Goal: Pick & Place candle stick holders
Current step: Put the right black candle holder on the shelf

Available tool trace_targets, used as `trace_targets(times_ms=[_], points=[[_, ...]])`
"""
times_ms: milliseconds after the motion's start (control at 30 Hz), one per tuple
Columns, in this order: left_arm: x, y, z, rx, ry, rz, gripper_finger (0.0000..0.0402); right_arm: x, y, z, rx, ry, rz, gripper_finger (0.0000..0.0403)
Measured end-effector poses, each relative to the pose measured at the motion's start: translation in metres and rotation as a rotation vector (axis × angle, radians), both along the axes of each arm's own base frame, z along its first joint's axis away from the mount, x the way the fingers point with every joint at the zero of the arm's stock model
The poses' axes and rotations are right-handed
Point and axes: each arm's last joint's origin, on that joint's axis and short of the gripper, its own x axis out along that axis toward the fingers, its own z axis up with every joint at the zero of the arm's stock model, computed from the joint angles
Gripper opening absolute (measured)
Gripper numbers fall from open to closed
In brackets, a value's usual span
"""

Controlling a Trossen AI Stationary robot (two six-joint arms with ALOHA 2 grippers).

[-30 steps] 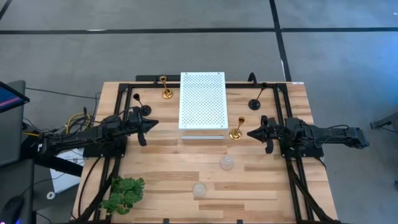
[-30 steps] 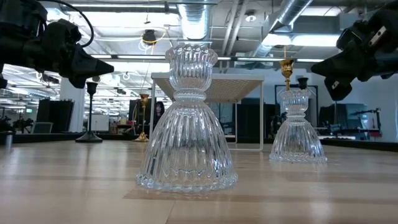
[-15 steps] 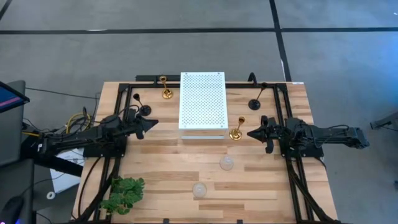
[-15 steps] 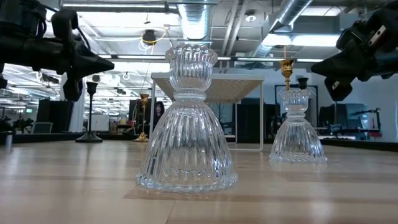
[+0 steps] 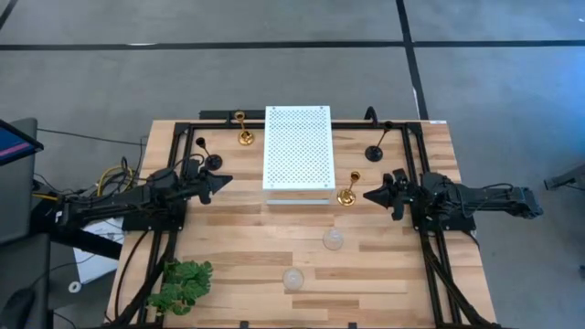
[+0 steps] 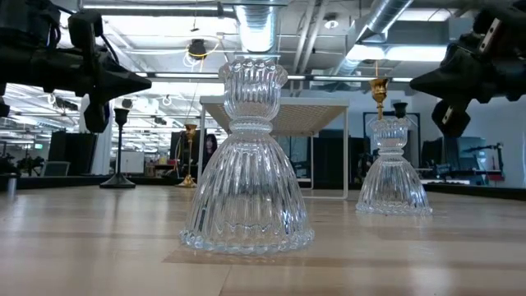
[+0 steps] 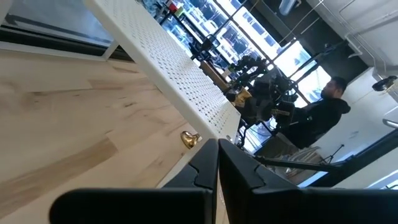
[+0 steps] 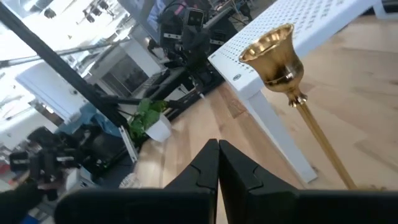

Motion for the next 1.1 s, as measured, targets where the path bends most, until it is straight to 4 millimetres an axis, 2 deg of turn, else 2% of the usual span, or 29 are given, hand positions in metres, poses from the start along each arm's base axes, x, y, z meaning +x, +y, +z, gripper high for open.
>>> trace_targets(times_ms=[567, 867, 1100], points=[[-0.0001, 0.0, 0.0009, 0.002, -0.01, 0.0, 0.0012, 0.0, 0.0001, 0.0007, 0.003, -0.003, 0.0, 0.0], [-0.0004, -0.0001, 0.0023, 0.06, -0.007, 0.009, 0.0012, -0.0002, -0.0027, 0.0005, -0.037, 0.002, -0.091, 0.0], [-0.0003, -0.0001, 0.0021, 0.061, -0.005, 0.009, 0.0012, -0.0004, -0.0028, -0.0029, -0.053, 0.044, -0.096, 0.0]])
